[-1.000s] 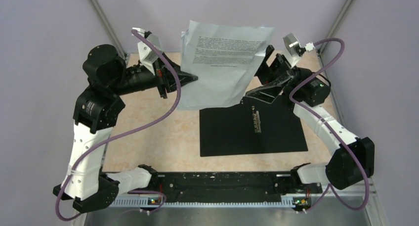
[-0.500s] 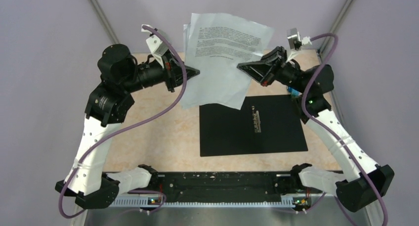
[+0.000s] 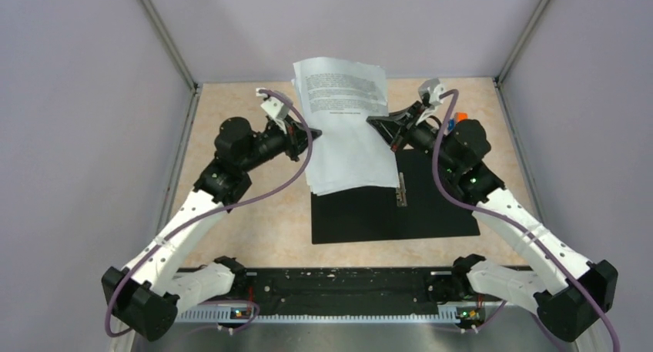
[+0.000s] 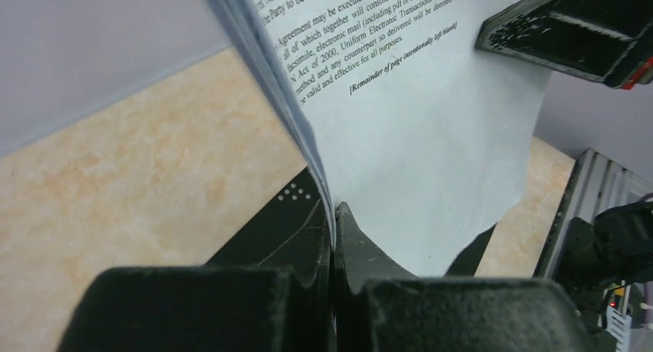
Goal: Put the files into the folder
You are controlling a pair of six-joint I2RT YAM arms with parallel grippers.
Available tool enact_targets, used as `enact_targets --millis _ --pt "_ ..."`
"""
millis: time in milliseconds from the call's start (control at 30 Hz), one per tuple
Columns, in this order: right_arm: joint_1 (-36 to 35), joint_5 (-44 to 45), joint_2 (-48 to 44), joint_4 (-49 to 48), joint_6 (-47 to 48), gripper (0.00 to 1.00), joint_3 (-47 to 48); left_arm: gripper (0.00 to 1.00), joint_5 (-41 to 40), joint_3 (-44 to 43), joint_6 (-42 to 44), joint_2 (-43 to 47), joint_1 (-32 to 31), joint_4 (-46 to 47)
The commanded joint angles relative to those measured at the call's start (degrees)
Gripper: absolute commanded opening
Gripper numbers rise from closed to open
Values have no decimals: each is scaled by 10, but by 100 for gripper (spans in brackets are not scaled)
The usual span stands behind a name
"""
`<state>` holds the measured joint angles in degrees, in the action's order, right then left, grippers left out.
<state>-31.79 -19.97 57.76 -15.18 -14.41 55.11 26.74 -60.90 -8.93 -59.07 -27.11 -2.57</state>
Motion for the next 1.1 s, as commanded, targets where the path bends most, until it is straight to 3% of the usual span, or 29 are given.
enact_targets --millis 0,167,433,767,1067 --pt "-3 26 12 -107 42 0 -50 0 -77 96 3 -11 -20 199" --pt "-3 47 15 -290 55 0 -173 0 -114 182 31 -54 -32 335" --pt "-3 61 114 -434 52 0 -235 1 -138 218 51 -131 -34 449" --pt "2 131 256 -539 75 0 -193 1 -214 177 92 -238 -31 515" --pt "52 109 361 -587 58 0 -108 0 -228 90 128 -347 -13 549"
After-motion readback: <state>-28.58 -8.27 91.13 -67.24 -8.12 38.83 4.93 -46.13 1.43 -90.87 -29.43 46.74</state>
